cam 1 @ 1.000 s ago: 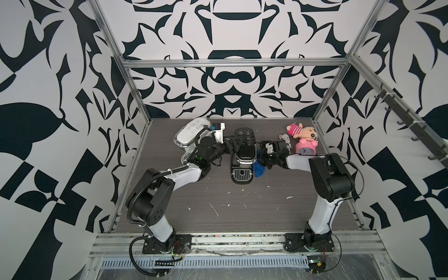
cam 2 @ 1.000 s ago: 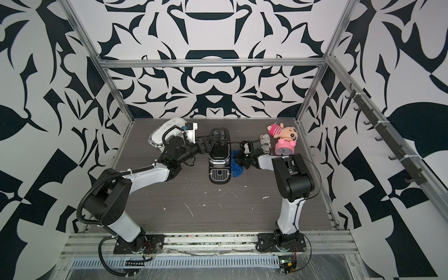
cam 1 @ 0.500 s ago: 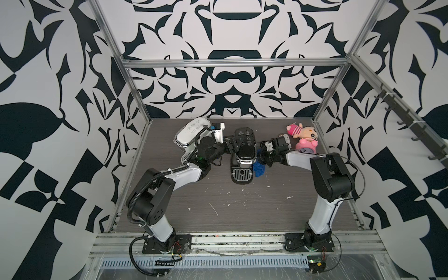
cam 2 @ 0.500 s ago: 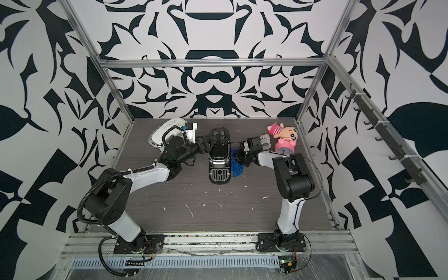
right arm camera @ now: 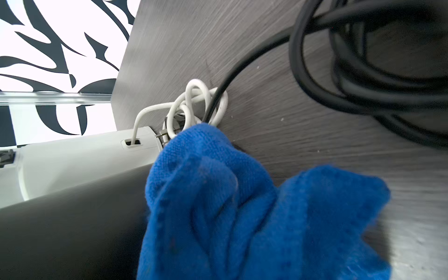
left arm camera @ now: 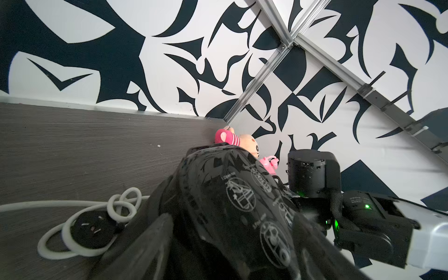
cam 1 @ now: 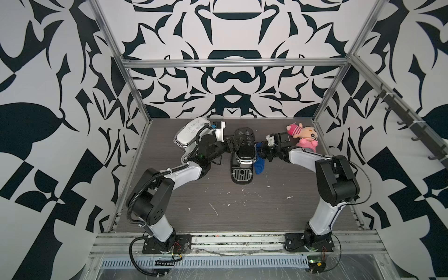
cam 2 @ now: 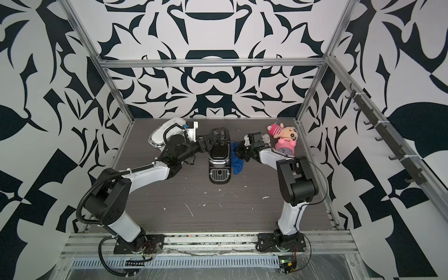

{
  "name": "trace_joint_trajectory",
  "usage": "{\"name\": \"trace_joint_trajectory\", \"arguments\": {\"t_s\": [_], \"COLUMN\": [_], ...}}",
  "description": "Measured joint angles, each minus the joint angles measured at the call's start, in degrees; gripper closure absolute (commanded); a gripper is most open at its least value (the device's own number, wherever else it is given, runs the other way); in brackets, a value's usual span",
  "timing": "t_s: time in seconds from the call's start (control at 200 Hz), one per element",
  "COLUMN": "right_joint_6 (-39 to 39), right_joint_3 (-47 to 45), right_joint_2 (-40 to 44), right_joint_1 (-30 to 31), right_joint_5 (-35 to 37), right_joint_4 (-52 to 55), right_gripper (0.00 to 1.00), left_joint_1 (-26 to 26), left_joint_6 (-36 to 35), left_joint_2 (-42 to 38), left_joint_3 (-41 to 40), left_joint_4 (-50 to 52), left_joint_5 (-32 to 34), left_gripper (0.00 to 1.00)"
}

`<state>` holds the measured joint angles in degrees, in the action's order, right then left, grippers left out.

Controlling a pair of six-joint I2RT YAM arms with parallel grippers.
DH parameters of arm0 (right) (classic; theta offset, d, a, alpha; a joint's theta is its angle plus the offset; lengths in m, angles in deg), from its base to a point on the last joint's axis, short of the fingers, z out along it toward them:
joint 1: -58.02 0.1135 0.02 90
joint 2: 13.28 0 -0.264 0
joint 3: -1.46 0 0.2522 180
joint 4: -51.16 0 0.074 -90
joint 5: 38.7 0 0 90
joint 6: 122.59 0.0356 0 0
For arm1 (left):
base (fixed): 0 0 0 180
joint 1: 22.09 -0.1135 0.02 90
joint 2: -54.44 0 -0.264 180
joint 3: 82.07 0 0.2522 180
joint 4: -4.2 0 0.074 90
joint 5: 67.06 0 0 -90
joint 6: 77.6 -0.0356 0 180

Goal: Wipe the surface of a coffee machine
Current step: Wipe the dirt from the surface of the coffee machine.

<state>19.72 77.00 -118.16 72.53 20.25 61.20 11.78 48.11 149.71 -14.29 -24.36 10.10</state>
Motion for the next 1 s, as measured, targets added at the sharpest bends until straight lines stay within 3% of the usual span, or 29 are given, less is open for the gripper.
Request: {"name": "trace_joint_trajectory", "arguments": {"t_s": [0.26, 0.395, 0.82, 1.0], "right_joint_6": [-0.3, 1.2, 2.4, 2.3], "right_joint_3": [-2.1, -4.5, -7.3, -10.3], "right_joint_2": [-7.9, -6.5, 7.2, 7.4], "right_joint_1": [-0.7, -0.6, 1.5, 1.9], "right_joint_5": [-1.7, -1.2, 2.3, 3.0], "right_joint_4": [-7.8, -11.0, -2.9, -5.2], "right_gripper": [1.0, 1.0, 1.0, 1.0], "left_joint_1": [0.0, 0.0, 0.0, 0.0], "left_joint_6": [-1.4, -1.6, 1.4, 2.3], "left_joint_2": [-1.0, -1.2, -0.6, -0.3], "left_joint_3": [0.0, 0.0, -1.2, -1.7], "left_joint_4": [2.0, 2.4, -0.7, -2.1], "left_joint_5": [1.0, 1.0, 0.4, 0.2], "left_gripper": [0.19, 0.2, 0.2, 0.2]}}
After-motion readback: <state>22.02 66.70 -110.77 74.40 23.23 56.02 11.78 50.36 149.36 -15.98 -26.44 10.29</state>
